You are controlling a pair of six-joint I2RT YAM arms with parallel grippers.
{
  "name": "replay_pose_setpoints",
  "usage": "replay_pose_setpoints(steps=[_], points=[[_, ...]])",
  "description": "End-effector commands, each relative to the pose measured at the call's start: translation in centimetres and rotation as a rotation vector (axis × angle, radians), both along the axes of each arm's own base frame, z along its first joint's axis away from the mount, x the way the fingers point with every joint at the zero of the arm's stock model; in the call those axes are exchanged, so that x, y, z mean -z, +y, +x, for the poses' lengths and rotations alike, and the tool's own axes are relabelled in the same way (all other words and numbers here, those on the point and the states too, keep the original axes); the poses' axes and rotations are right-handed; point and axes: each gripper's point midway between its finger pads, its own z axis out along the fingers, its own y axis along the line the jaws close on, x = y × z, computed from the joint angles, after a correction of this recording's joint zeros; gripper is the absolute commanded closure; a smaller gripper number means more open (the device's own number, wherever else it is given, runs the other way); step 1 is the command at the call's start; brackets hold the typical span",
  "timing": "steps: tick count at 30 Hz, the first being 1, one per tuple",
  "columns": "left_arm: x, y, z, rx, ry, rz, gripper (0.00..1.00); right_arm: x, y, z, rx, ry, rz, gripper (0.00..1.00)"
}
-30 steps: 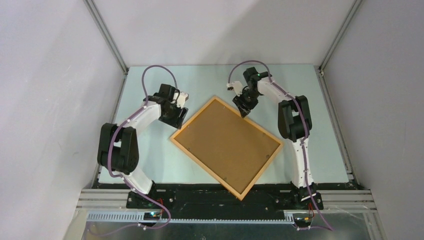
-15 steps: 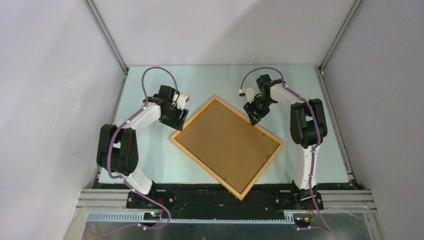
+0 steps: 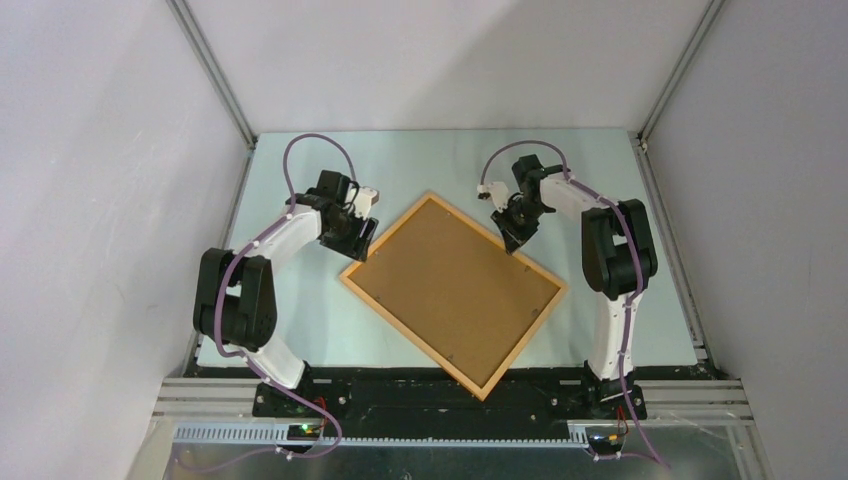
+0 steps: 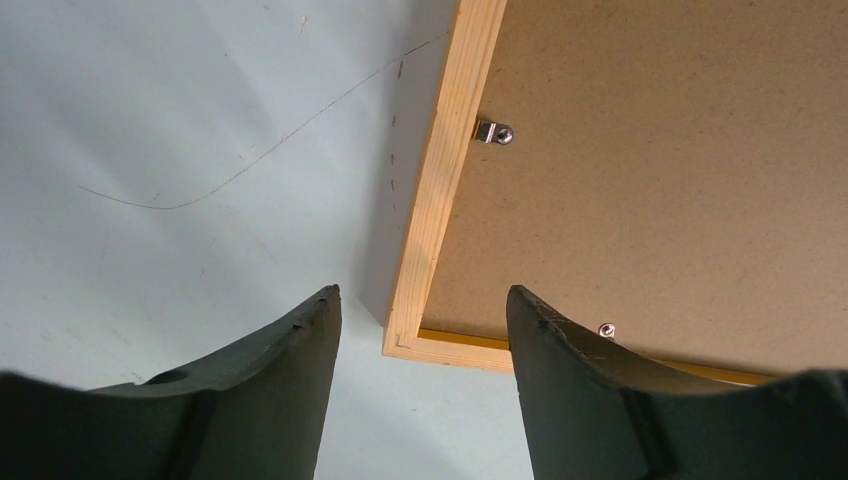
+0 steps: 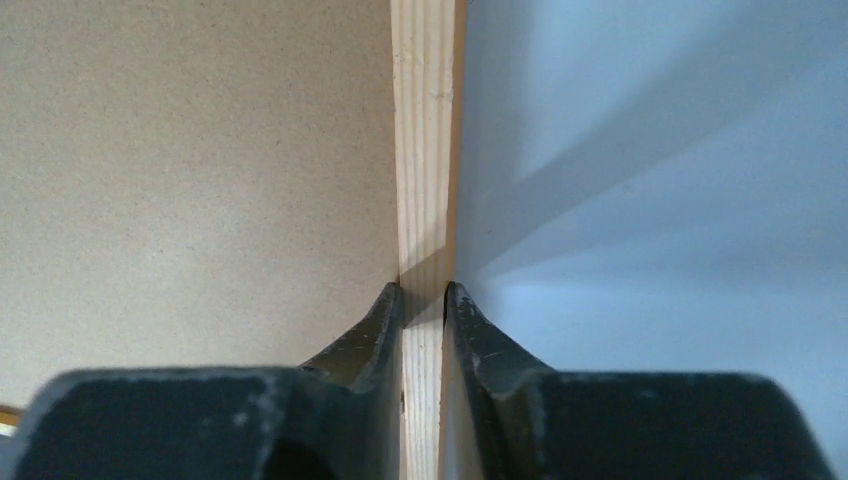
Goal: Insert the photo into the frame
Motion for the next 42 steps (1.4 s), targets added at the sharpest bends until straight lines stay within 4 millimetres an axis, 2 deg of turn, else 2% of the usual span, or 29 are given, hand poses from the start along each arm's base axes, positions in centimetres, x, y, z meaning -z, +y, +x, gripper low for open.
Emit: replay_pose_setpoints(steps=[1,9,10,11,12,13,15,20,23,24,27,28,29,30,31,32,33,35,38,39,41,42], points=[[-1.1,-0.4,0.1,-0.010,-0.026,-0.041,0.33,-1.4,1.5,1.5,-0.038,-0.060,0.014,0.86],[-0.5,0.2,0.5,-0.046,-0.003,-0.051,0.31,-0.9,4.0,3.7,-0.111,-0.081,-0.019,1.00],[-0.6,0.3,0.7,-0.054,-0.005,-0.054,0.30,-1.6,4.5,4.7,-0.116,-0.111,-0.020,1.00],[-0.7,0.6,0.9,-0.069,-0.006,-0.062,0.30,-1.0,4.8,4.8,-0.133,-0.105,-0.032,1.00],[-0.8,0.7,0.9,-0.074,-0.006,-0.069,0.29,-1.7,5.4,5.8,-0.143,-0.138,-0.030,1.00],[-0.8,1.1,1.1,-0.092,-0.005,-0.075,0.29,-1.2,5.9,5.8,-0.157,-0.132,-0.037,1.00],[-1.0,1.5,1.3,-0.111,-0.006,-0.082,0.28,-2.1,7.2,7.4,-0.179,-0.185,-0.034,1.00],[-0.9,2.0,1.6,-0.145,-0.001,-0.093,0.27,-2.6,9.6,9.1,-0.223,-0.260,-0.057,0.99],[-0.9,2.2,1.9,-0.163,0.000,-0.094,0.27,-3.3,10.9,9.9,-0.231,-0.317,-0.070,0.82],[-0.8,2.2,2.0,-0.171,0.002,-0.091,0.26,-3.5,11.4,10.0,-0.229,-0.333,-0.067,0.74],[-0.7,2.5,2.5,-0.190,0.004,-0.090,0.25,-4.7,11.5,10.3,-0.192,-0.364,-0.056,0.57],[-0.6,2.5,2.5,-0.195,0.010,-0.090,0.24,-5.8,11.5,10.5,-0.169,-0.386,-0.040,0.50],[-0.7,2.5,2.8,-0.198,0.006,-0.092,0.23,-5.8,11.3,10.1,-0.160,-0.378,-0.035,0.48],[-0.5,2.6,3.0,-0.202,0.012,-0.094,0.23,-7.1,11.3,10.4,-0.133,-0.406,-0.012,0.45],[-0.5,2.5,3.3,-0.202,0.012,-0.098,0.22,-6.8,11.0,9.7,-0.113,-0.384,-0.002,0.43],[-0.5,2.5,3.5,-0.206,0.012,-0.101,0.22,-8.5,10.8,10.0,-0.093,-0.419,0.024,0.40],[-0.7,2.4,3.8,-0.204,0.005,-0.107,0.22,-8.1,10.5,9.2,-0.073,-0.394,0.033,0.38],[-0.5,2.1,4.3,-0.203,0.013,-0.119,0.21,-9.3,9.7,8.5,-0.027,-0.395,0.064,0.35],[-0.4,1.7,4.9,-0.207,0.020,-0.139,0.21,-11.1,7.7,7.3,0.056,-0.401,0.104,0.31],[-0.4,1.4,5.2,-0.208,0.022,-0.150,0.21,-11.5,7.4,7.0,0.088,-0.393,0.125,0.31],[-0.3,1.2,5.6,-0.211,0.029,-0.163,0.21,-12.3,5.5,6.5,0.167,-0.381,0.156,0.26],[-0.4,1.1,5.9,-0.211,0.026,-0.170,0.21,-12.5,5.1,5.7,0.191,-0.367,0.179,0.24]])
